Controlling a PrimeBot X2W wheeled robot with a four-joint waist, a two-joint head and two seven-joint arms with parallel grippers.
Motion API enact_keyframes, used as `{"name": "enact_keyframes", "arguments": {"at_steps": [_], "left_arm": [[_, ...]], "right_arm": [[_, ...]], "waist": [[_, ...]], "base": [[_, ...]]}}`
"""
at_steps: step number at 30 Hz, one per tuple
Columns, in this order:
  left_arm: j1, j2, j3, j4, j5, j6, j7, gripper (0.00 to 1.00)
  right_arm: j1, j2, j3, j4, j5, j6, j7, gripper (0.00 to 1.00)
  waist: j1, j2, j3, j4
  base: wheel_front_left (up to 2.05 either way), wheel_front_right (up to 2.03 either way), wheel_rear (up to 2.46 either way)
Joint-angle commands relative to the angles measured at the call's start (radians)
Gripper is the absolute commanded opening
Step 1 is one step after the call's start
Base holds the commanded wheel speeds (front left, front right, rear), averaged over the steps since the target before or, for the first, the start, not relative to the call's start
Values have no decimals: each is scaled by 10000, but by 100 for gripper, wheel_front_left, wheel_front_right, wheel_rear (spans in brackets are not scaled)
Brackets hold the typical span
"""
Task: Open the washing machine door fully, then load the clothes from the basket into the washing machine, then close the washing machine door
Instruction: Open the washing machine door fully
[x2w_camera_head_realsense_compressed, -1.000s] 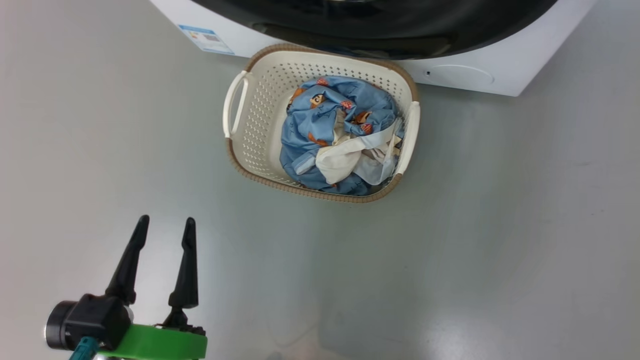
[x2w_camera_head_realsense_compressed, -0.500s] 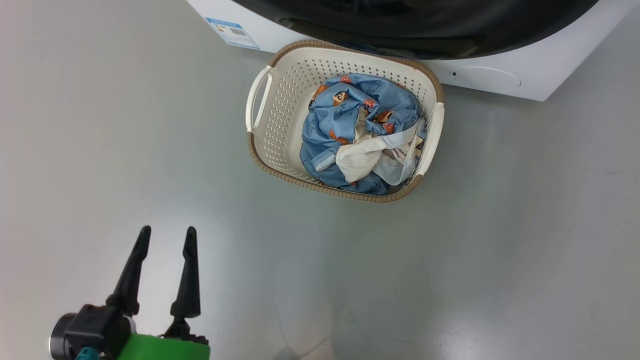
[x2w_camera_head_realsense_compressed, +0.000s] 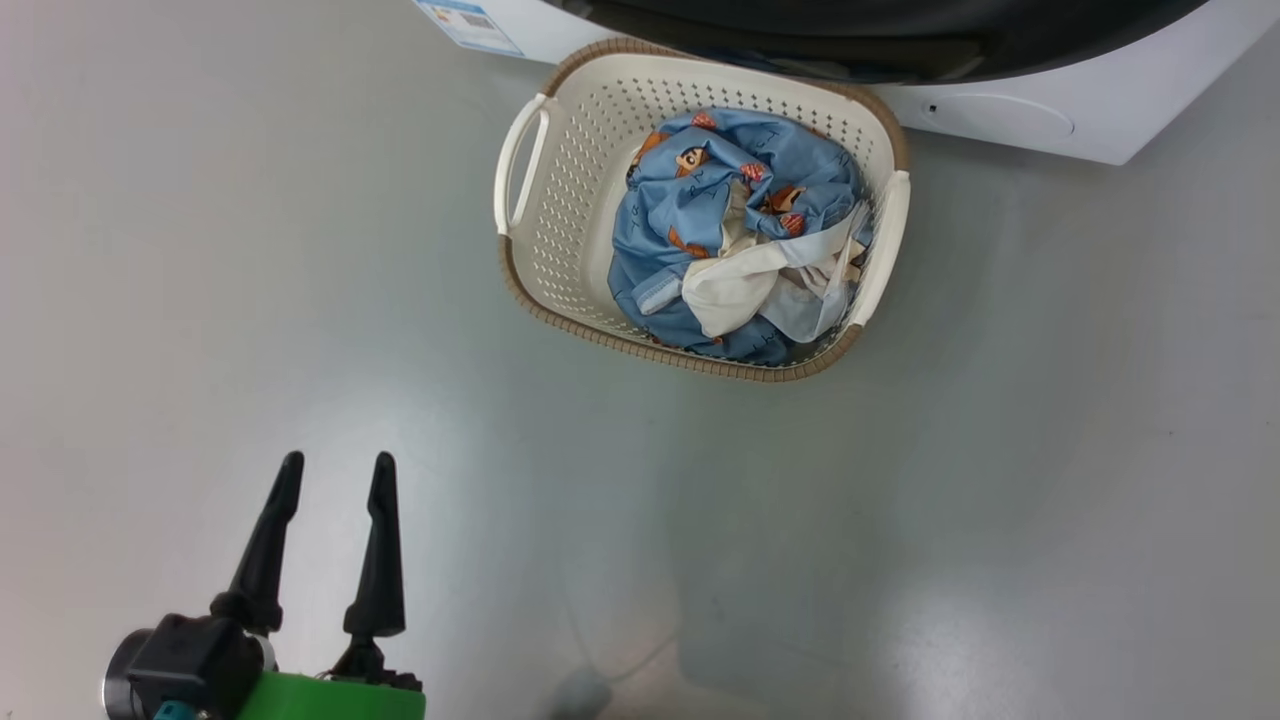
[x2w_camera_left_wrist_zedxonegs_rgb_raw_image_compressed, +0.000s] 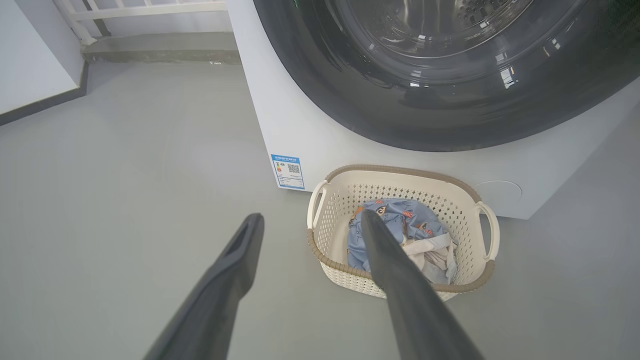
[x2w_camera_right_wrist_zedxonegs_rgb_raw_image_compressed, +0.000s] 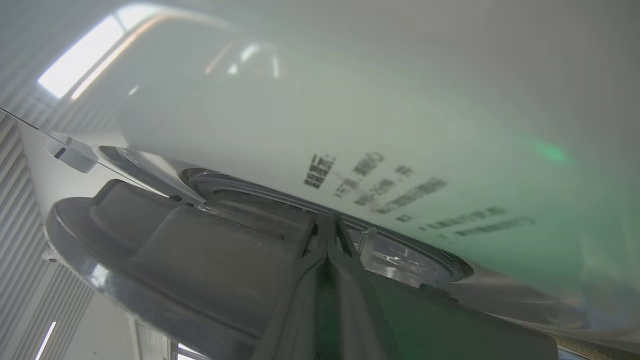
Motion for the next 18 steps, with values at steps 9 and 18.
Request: {"name": "enact_keyframes", "arguments": {"at_steps": [9, 18], "left_arm": [[-157, 185, 325, -191, -223, 226, -63, 100], [-326, 185, 501, -51, -196, 265, -63, 100]], "right_arm": [[-370, 182, 655, -236, 38, 16, 180, 0], [-171, 422, 1335, -233, 102, 16, 682, 0]], "waist": [[0, -1, 174, -42], [0, -1, -70, -404]], "base": [[0, 0, 0], [0, 0, 0]]}}
